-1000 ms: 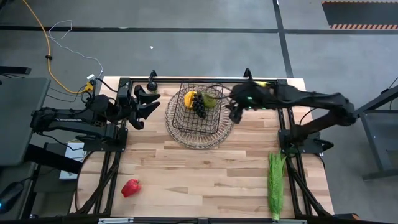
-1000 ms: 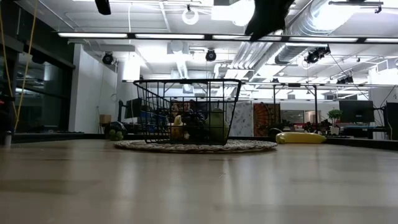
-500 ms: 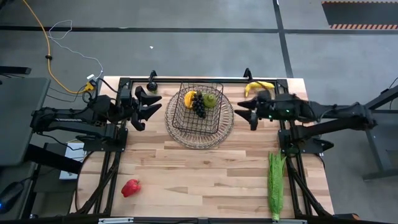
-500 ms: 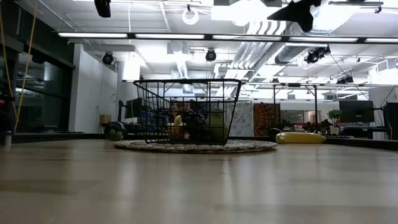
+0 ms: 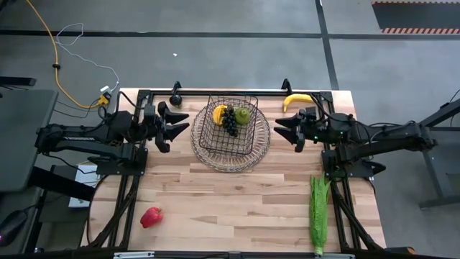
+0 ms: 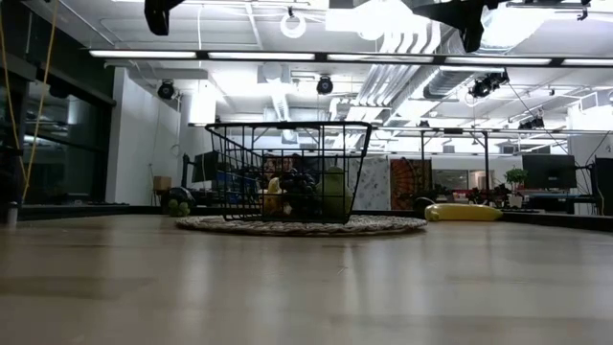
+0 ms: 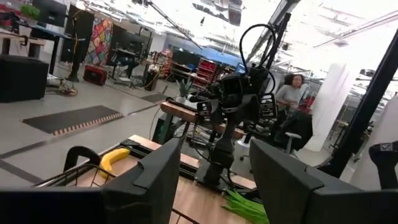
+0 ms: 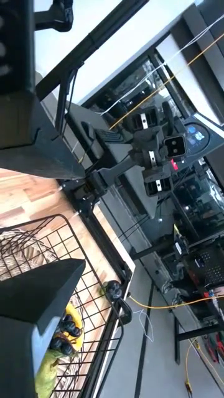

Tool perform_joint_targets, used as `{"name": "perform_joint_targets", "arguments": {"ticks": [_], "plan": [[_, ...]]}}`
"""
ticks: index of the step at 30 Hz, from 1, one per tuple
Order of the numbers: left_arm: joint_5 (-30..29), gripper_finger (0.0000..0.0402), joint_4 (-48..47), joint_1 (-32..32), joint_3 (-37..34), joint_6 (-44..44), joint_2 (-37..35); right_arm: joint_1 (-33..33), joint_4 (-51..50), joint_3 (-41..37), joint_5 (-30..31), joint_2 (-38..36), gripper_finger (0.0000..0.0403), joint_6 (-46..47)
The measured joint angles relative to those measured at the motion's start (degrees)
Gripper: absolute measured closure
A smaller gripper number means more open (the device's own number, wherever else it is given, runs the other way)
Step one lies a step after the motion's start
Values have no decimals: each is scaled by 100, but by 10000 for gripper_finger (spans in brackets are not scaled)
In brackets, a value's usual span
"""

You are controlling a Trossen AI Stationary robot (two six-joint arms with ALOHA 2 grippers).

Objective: Build produce basket
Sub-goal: Put the bell pepper into the wire basket

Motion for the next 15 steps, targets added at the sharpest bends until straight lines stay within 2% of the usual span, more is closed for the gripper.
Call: {"name": "perform_joint_targets", "arguments": {"ticks": [3,7,10,15], "plan": [[251,202,-309,-5,146,-464,2,0,-46,0,-2,0,190,-7],[812,166,-1513,-141,637,-999,110,0,-77,0,-2,0,190,-7],[1166,138,-2334,-350,1036,-1124,309,0,-118,0,-4,0,190,-7],[1707,111,-3084,-781,1670,-1336,759,0,-275,2,-4,0,190,-7]]}}
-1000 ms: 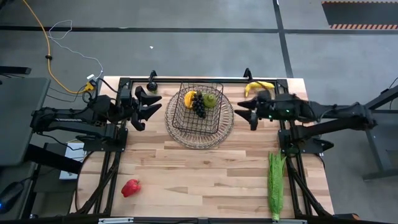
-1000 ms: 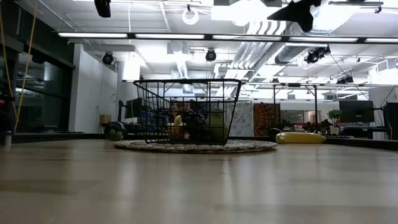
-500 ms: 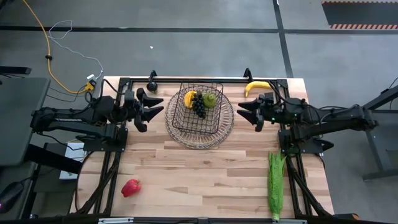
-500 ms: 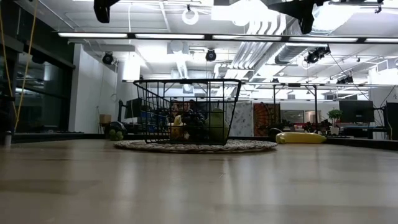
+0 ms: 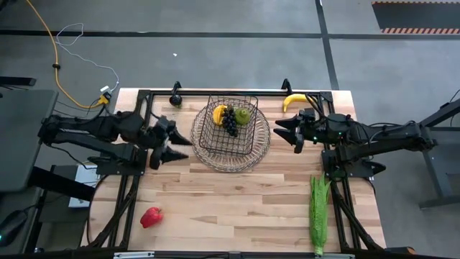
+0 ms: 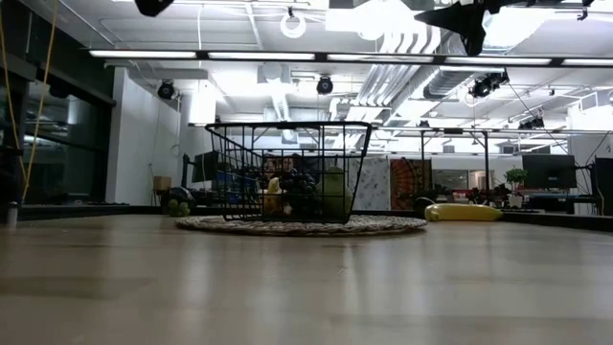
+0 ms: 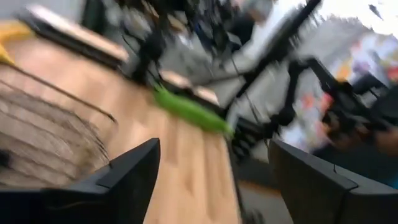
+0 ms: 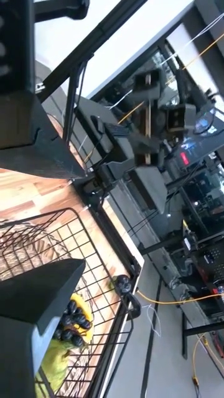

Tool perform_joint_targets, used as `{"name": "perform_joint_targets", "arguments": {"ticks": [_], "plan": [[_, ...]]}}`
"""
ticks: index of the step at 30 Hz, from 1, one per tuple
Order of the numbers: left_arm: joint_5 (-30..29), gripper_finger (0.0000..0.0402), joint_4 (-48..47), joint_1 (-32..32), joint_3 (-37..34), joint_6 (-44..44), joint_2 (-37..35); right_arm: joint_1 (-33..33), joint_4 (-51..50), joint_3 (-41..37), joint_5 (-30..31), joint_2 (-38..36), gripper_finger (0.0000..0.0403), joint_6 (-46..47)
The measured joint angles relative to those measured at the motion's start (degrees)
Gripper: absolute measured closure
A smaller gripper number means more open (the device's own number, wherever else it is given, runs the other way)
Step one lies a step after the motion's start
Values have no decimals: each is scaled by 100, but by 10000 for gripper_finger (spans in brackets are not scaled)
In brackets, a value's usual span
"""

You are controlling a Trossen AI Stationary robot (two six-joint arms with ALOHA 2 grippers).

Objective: Build produce basket
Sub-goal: Put the bell pepper into the wire basket

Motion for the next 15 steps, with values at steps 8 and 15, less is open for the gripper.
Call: {"name": "perform_joint_targets", "arguments": {"ticks": [8,15], "plan": [[865,108,-2326,-1176,903,-1199,807,0,-64,2,-1,2,190,0],[771,108,-3682,-2943,920,-2969,1382,0,-230,2,-2,2,190,-1]]}}
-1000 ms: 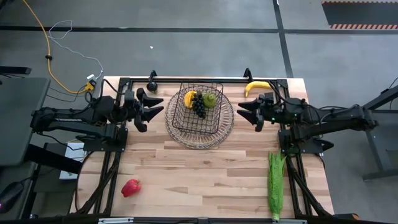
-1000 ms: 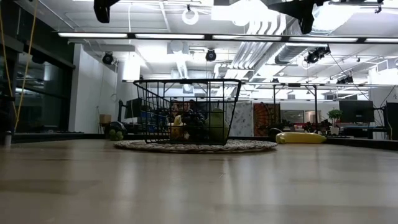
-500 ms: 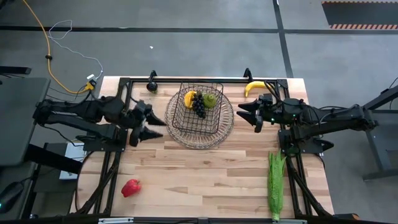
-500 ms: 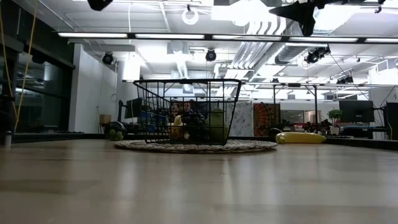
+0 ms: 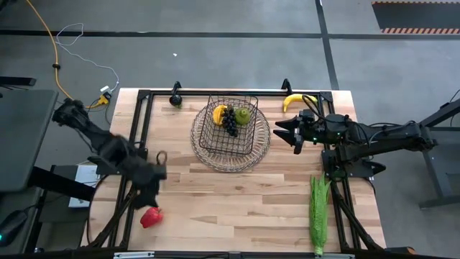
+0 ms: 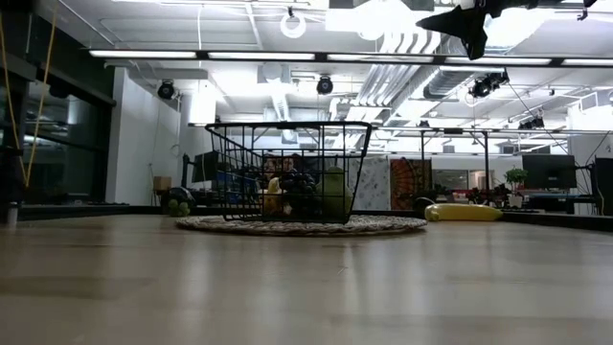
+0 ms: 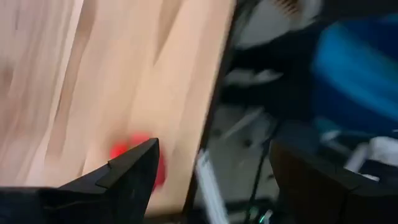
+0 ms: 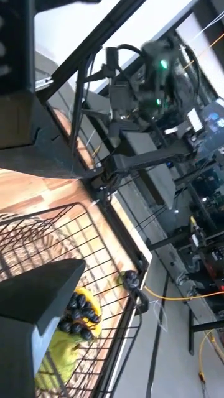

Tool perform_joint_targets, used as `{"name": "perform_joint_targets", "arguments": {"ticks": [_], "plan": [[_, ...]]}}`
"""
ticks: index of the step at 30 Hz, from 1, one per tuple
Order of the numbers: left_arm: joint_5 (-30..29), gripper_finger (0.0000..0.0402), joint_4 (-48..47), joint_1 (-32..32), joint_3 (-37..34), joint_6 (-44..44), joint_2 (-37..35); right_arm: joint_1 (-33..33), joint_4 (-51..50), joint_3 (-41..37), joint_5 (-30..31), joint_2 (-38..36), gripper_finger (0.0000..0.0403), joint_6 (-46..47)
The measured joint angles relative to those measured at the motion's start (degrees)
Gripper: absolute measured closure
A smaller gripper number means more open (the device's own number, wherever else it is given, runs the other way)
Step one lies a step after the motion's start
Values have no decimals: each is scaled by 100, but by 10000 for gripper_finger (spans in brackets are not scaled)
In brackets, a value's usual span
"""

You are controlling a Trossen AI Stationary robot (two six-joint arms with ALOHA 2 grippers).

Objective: Build produce basket
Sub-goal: Put the bell pepper into the wire basket

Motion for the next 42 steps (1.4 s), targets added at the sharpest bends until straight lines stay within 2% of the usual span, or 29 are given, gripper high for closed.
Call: {"name": "perform_joint_targets", "arguments": {"ticks": [3,9,13,16,25,34,42], "plan": [[-461,108,-323,-743,-2,-794,316,0,-166,0,0,0,190,1],[-1577,108,-207,-1947,-2,-2387,944,-2,-376,0,0,0,190,1],[-1923,108,-216,-2510,-2,-3016,1402,-2,-436,0,0,0,190,1],[-1926,108,-215,-2804,-2,-3364,1749,-1,-479,0,0,0,190,1],[-1573,108,-216,-3057,-7,-3697,2548,-2,-579,0,2,2,190,1],[-1610,108,-217,-3017,-9,-3731,2581,-2,-585,0,12,2,190,1],[-1960,108,-216,-3010,-9,-3464,2705,-2,-653,0,44,2,190,1]]}}
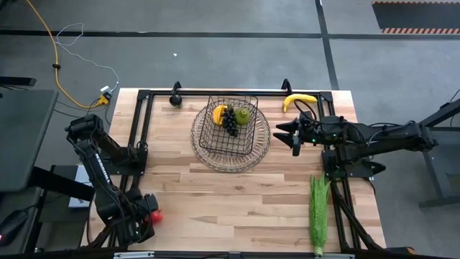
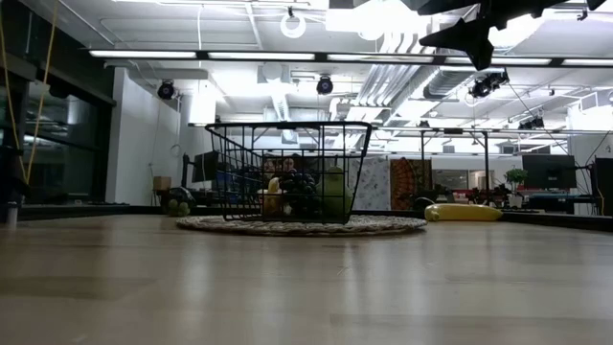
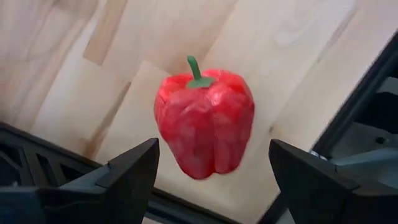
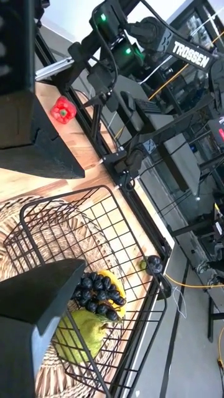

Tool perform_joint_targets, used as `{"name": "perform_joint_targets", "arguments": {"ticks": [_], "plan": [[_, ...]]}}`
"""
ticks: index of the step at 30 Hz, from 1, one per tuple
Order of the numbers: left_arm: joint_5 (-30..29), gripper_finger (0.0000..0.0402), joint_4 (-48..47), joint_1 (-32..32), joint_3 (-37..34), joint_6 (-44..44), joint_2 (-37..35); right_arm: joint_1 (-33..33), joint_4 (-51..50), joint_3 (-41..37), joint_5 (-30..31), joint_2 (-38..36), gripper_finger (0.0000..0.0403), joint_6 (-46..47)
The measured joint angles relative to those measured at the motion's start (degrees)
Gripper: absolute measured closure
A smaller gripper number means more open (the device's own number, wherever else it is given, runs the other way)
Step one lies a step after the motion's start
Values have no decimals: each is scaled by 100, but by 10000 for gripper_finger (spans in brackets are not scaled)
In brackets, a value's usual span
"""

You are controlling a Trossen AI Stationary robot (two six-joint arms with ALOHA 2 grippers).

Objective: Build produce basket
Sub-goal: Put the bell pepper into the wire basket

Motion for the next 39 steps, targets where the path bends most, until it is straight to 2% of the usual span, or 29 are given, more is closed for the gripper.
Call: {"name": "perform_joint_targets", "arguments": {"ticks": [16,26,30,36,39], "plan": [[-8,107,12,2,26,42,961,2,-184,0,7,0,190,1],[-268,110,19,12,21,380,1077,0,-214,0,9,0,190,2],[-422,137,9,22,4,689,1039,2,-215,0,9,0,190,2],[-672,211,-76,91,-31,1010,871,0,-215,0,9,0,190,23],[-815,222,-109,176,-28,1246,750,1,-214,0,9,0,190,23]]}}
